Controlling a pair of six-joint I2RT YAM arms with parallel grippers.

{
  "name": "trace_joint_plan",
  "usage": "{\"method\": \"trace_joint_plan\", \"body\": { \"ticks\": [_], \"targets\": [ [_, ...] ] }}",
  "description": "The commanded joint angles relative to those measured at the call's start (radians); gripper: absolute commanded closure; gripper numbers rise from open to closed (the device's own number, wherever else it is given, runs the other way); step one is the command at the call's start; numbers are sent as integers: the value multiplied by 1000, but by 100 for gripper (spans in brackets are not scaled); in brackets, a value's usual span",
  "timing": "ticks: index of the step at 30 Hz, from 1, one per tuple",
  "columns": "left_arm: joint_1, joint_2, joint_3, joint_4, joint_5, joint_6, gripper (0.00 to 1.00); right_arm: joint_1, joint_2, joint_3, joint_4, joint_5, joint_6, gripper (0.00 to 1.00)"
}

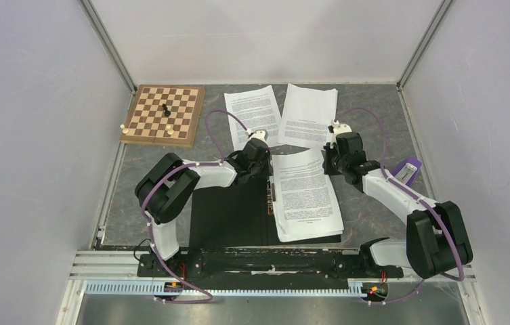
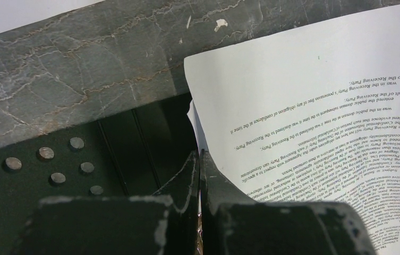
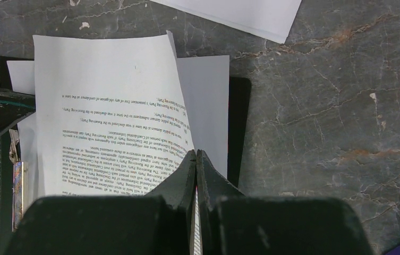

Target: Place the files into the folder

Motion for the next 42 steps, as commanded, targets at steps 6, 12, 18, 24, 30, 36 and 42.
{"method": "trace_joint_plan", "body": {
  "ticks": [6,12,18,24,30,36,42],
  "targets": [
    [-1,-25,33,5,-3,15,96,3,4,7,-4,-11,-26,100],
    [-1,-45,81,-96,-5,60,66,2,5,-13,14,-55,-17,100],
    [4,-71,124,-187,-37,74,52,3,-5,-41,35,-98,2,100],
    [19,-87,178,-308,-122,53,51,2,-22,-64,39,-104,-7,100],
    [47,-43,235,-411,-159,5,55,3,-12,-17,16,-39,-56,100],
    [55,14,287,-475,-157,-4,69,9,53,42,20,-70,-97,100],
    [64,79,337,-504,-123,-1,87,49,104,81,-7,10,-125,100]
  ]
}}
